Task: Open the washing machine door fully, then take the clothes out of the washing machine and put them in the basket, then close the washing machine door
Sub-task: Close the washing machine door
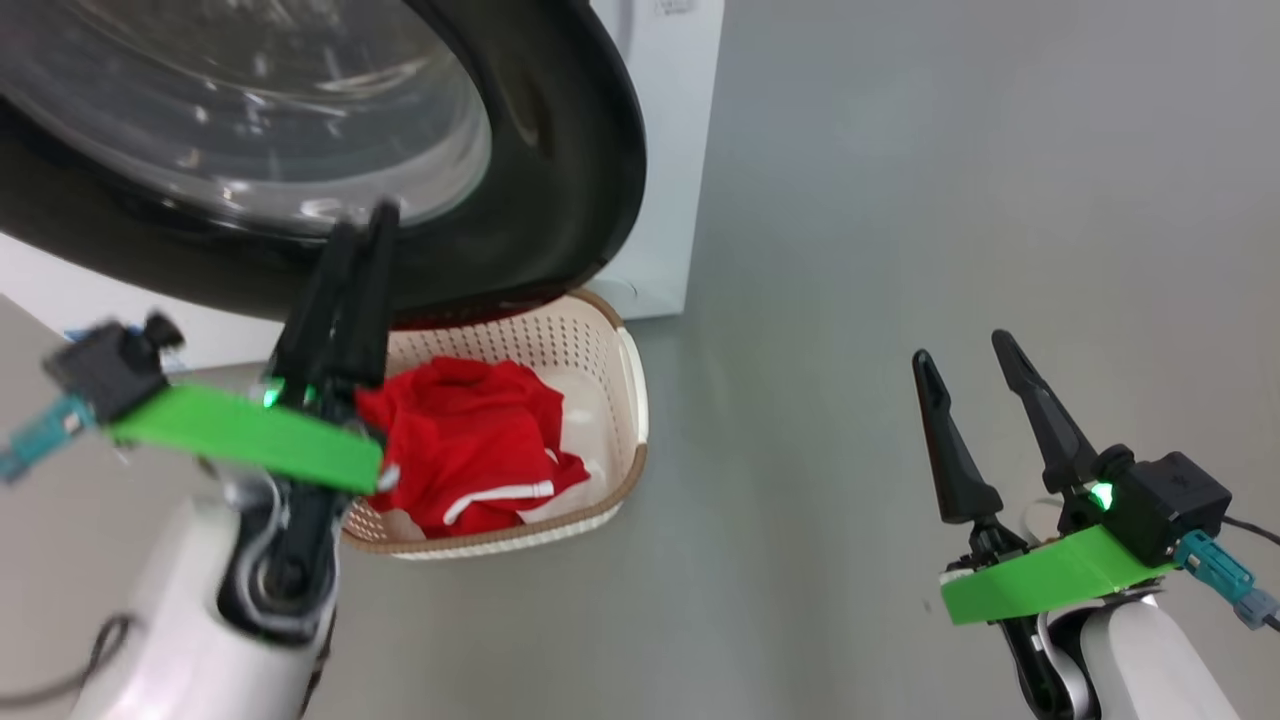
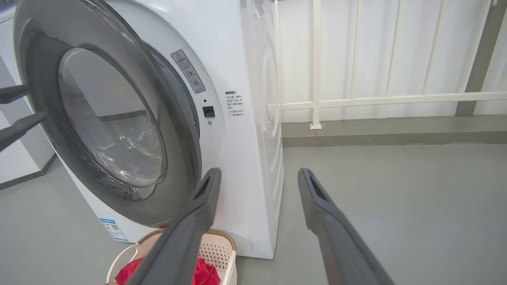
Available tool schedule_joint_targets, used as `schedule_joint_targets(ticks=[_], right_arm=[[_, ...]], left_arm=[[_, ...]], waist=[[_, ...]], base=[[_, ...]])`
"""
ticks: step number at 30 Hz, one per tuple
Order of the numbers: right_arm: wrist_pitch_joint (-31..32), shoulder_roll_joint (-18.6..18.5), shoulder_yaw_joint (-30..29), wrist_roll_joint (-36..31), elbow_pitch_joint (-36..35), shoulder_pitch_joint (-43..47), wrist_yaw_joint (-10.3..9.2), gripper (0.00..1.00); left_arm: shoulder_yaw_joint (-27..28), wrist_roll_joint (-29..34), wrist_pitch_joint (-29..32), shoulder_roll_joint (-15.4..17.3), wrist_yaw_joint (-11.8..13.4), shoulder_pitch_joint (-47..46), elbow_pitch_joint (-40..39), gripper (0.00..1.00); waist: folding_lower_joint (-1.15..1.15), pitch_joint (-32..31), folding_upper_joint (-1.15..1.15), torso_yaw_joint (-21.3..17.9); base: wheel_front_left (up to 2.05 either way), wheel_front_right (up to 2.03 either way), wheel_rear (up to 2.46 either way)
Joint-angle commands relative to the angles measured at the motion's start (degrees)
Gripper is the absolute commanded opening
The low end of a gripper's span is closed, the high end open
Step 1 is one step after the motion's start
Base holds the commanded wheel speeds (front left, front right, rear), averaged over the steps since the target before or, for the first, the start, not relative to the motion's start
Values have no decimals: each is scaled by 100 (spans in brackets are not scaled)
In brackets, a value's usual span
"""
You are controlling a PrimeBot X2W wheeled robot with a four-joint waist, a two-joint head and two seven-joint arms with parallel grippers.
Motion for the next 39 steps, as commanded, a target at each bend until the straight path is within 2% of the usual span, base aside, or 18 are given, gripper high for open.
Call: schedule_joint_targets(ticks=[1,2,6,11,17,20,29,39], right_arm=[[-37,-15,83,-62,-140,63,35,100],[-37,-15,83,-62,-140,63,35,100],[-37,-15,-39,-75,-171,195,35,100],[-37,-15,-239,-98,-230,378,35,100],[-37,-15,-480,-129,-307,676,35,100],[-37,-15,-530,-121,-321,812,35,100],[-37,-15,-571,-122,-430,1087,35,100],[-37,-15,-533,-140,-485,1341,35,100]], left_arm=[[70,304,-264,272,-39,131,-119,100],[70,304,-264,272,-39,131,-119,100],[-6,1121,-609,426,19,450,-105,100],[194,1955,-688,472,182,914,-353,100],[569,3148,-692,427,422,1575,-900,100],[746,3544,-693,339,458,1943,-1044,100],[1127,4095,-693,151,420,2679,-1025,100],[1463,4338,-694,-22,300,3067,-927,100]], waist=[[0,-300,0,152],[0,-300,0,152],[0,-516,0,221],[0,-772,0,279],[0,-1034,0,387],[0,-1161,0,402],[0,-1339,0,415],[0,-1466,0,383]], base=[[0,0,0],[0,0,0],[0,0,0],[0,0,0],[0,0,0],[0,0,0],[0,0,0],[0,0,0]])
